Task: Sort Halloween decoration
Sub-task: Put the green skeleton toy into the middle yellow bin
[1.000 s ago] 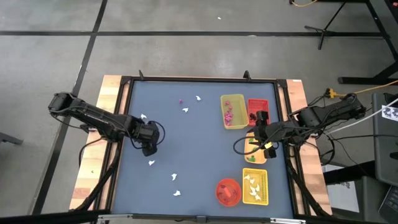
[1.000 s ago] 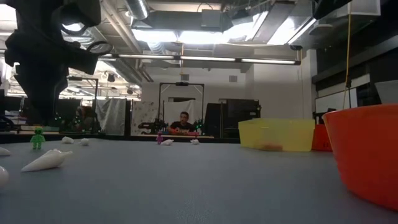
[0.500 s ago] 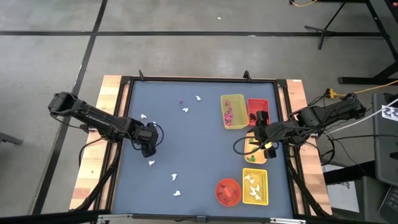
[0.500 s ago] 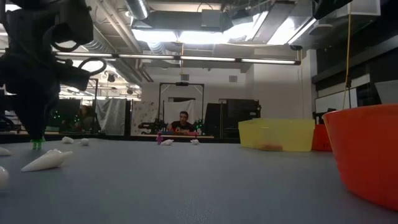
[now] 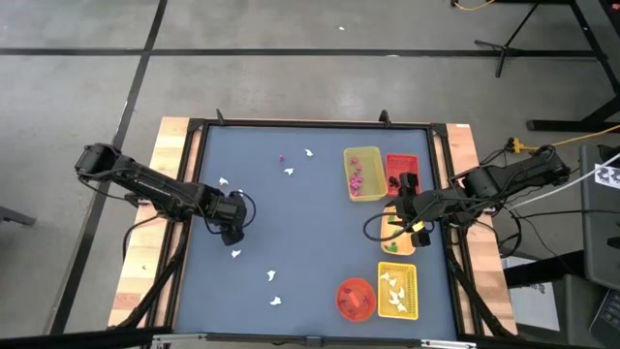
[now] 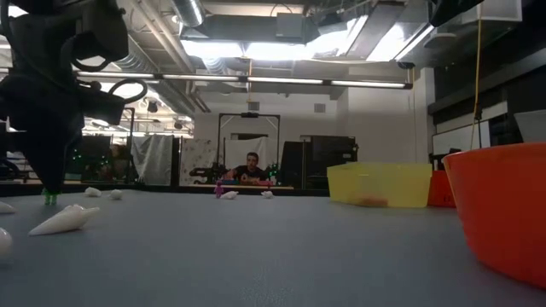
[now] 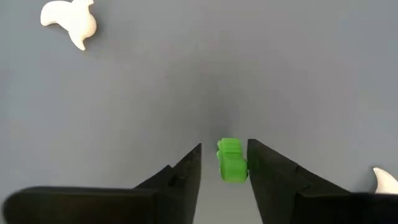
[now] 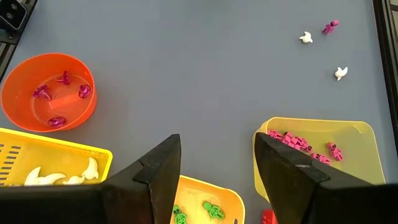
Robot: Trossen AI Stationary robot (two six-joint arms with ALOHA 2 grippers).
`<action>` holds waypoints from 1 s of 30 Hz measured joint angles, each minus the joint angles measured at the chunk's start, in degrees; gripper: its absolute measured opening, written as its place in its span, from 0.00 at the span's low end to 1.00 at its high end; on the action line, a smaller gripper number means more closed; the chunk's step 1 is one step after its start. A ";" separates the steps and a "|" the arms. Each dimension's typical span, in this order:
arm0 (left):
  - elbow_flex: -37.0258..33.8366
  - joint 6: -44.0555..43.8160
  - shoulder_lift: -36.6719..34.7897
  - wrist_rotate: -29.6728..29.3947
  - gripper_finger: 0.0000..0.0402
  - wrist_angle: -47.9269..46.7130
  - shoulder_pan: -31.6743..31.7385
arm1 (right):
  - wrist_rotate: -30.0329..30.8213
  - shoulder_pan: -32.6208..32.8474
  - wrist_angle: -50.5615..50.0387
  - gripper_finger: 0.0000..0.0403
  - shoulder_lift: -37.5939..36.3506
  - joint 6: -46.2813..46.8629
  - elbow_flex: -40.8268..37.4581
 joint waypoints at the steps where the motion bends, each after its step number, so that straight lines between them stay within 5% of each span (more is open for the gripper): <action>1: 0.00 -0.02 0.00 0.04 0.25 0.00 0.00 | 0.00 0.00 0.00 0.51 0.00 0.01 0.00; 10: 0.00 -0.04 -0.02 0.15 0.06 0.00 0.00 | 2.62 0.00 0.06 0.51 0.00 -1.03 -0.07; 17: 0.02 -0.14 -0.02 0.47 0.05 0.57 0.00 | 2.49 0.04 3.21 0.51 -1.03 -1.09 -6.61; 30: 3.02 -1.49 -0.11 0.46 0.05 20.73 0.88 | 3.00 0.00 44.87 0.51 -1.99 -6.52 -27.97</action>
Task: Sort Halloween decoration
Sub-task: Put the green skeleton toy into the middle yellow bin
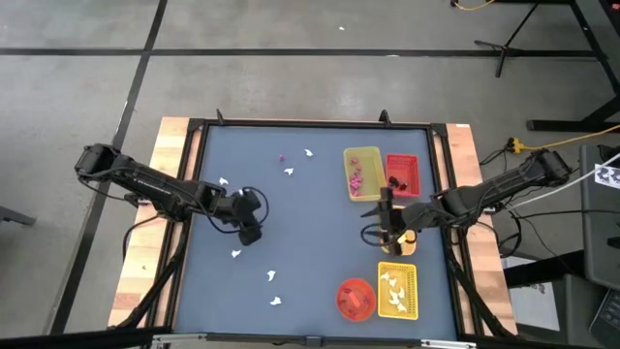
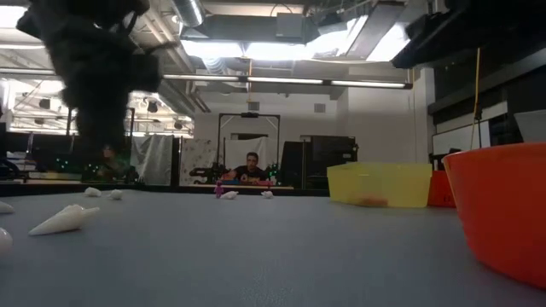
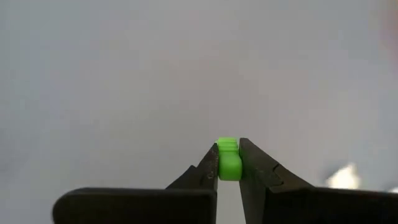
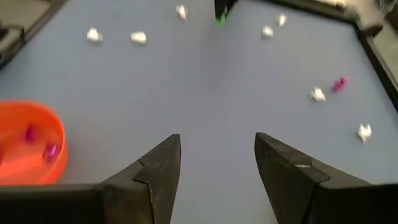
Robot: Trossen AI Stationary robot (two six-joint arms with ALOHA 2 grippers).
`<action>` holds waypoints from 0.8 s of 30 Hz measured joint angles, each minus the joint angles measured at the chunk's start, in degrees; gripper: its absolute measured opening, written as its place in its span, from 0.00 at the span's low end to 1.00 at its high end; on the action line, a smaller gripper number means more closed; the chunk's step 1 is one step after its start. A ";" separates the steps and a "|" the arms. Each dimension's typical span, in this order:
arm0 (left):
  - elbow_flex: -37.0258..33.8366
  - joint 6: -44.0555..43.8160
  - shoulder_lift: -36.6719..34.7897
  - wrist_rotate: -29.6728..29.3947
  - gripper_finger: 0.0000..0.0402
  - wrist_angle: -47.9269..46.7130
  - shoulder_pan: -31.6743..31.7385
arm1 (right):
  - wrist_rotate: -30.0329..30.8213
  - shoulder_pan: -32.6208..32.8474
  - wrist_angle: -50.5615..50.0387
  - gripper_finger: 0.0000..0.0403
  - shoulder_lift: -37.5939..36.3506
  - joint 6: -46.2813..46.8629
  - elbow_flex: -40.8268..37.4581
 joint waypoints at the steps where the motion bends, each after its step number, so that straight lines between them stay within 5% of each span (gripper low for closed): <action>1: 0.02 -0.14 -0.01 -0.58 0.05 3.39 0.22 | 0.01 0.00 3.53 0.51 0.49 -0.72 -1.28; 12: 0.09 0.32 0.00 -13.05 0.05 36.68 1.78 | 1.90 0.00 32.05 0.51 11.63 -13.07 -4.53; 18: 0.09 0.40 0.00 -13.99 0.05 42.06 1.92 | 9.05 -0.61 52.26 0.51 18.40 -27.57 -4.53; 24: 0.09 0.42 0.00 -14.05 0.05 43.71 1.92 | 5.66 -5.43 63.80 0.51 23.39 -33.35 -3.47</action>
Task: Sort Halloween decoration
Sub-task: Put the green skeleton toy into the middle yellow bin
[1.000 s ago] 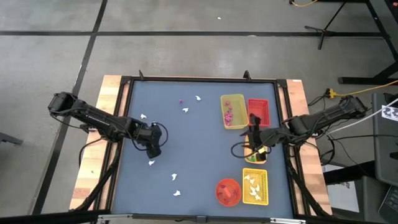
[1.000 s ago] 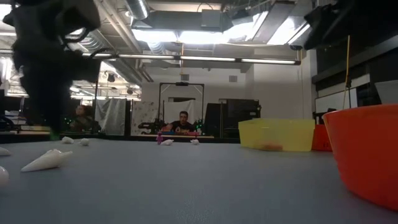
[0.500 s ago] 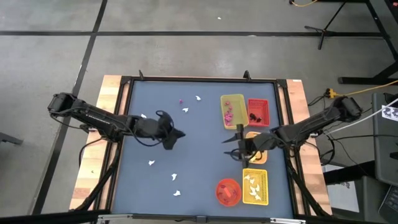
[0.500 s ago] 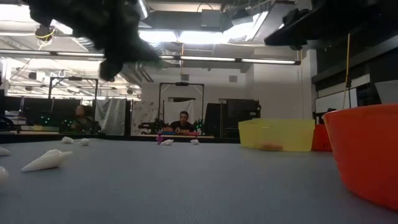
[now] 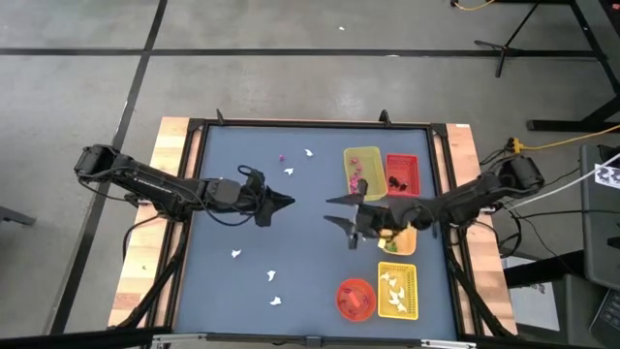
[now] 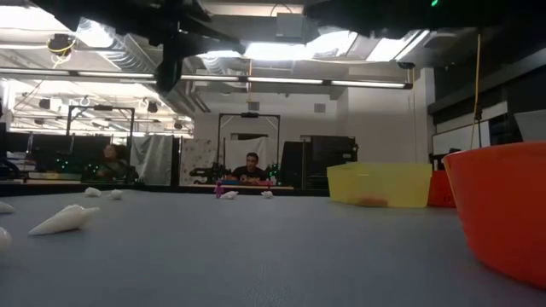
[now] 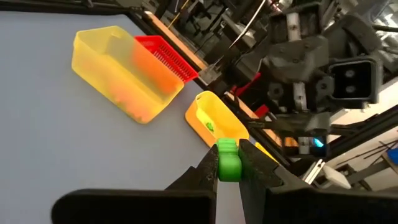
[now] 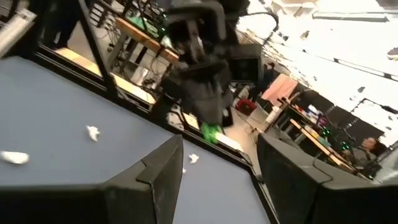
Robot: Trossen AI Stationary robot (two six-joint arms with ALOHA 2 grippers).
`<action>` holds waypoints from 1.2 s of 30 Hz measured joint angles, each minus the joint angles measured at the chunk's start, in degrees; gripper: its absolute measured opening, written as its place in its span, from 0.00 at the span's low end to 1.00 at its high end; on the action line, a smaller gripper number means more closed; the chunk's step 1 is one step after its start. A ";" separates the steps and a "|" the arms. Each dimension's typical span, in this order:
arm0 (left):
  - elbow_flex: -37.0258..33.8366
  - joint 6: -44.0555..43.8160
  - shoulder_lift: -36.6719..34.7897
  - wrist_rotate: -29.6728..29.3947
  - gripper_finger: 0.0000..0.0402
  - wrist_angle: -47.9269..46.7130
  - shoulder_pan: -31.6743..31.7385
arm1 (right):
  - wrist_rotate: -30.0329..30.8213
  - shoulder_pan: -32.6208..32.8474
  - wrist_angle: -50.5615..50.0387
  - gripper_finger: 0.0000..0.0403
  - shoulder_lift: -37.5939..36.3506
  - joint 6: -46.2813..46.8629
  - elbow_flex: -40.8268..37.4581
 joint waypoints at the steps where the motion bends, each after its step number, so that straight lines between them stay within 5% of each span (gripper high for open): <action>1: 0.00 0.01 0.00 0.00 0.05 0.25 0.00 | -1.10 -0.97 0.08 0.51 0.81 -0.02 0.68; 9: 0.00 3.08 0.07 0.12 0.05 2.15 -0.03 | -10.88 -6.74 -0.25 0.51 7.71 0.13 8.26; 21: 0.00 6.50 0.11 1.97 0.05 6.15 -2.12 | -13.80 -8.49 -0.47 0.51 16.50 0.08 16.78; 36: 0.00 7.53 0.11 1.92 0.05 6.99 -3.28 | -13.88 -8.47 -0.18 0.48 17.32 -0.61 17.60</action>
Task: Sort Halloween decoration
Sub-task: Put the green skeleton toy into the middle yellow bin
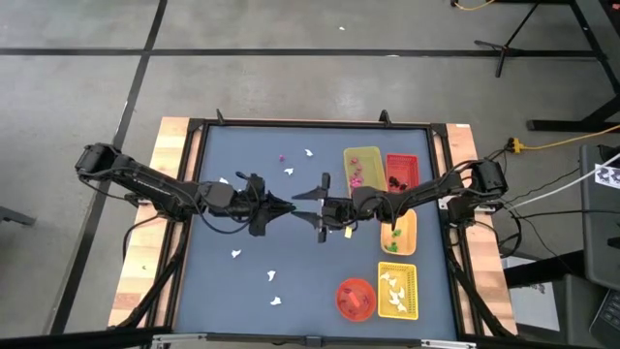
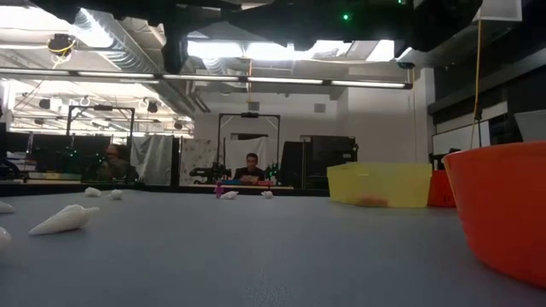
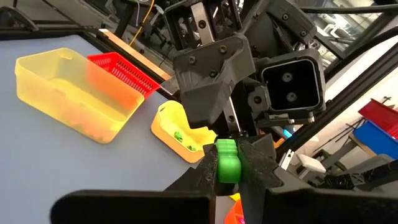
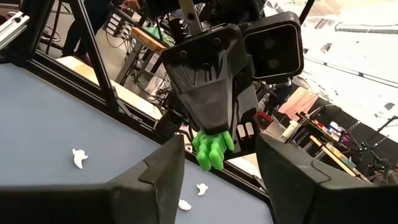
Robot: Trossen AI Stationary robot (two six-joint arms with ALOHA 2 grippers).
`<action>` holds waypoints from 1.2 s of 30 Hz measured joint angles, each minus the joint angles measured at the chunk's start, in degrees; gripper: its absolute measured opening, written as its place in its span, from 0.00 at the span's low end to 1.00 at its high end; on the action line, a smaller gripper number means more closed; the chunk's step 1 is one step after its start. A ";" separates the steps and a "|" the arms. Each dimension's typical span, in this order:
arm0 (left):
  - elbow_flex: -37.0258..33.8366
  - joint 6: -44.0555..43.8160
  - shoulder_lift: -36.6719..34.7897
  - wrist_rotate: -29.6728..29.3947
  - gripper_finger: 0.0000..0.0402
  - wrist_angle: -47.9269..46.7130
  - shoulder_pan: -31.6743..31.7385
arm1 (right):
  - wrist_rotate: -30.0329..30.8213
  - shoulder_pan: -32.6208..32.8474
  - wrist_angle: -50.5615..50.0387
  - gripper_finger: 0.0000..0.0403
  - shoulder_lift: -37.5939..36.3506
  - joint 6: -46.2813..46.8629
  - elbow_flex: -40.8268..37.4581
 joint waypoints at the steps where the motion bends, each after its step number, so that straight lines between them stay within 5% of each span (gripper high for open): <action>1: 0.00 0.00 0.00 -0.01 0.05 -0.02 0.00 | -0.15 0.00 0.00 0.46 0.00 0.00 -0.02; 15: -0.02 0.01 0.00 -0.31 0.05 -0.04 0.00 | -0.47 0.00 -0.09 0.18 0.00 0.00 -0.05; 26: -0.04 -0.05 0.00 -0.37 0.12 -0.02 0.00 | -0.42 0.00 -0.09 0.17 0.00 0.00 -0.07; 36: -0.04 -0.05 0.00 -0.74 0.31 -0.93 0.00 | 0.09 0.00 -0.68 0.16 0.00 0.00 -0.07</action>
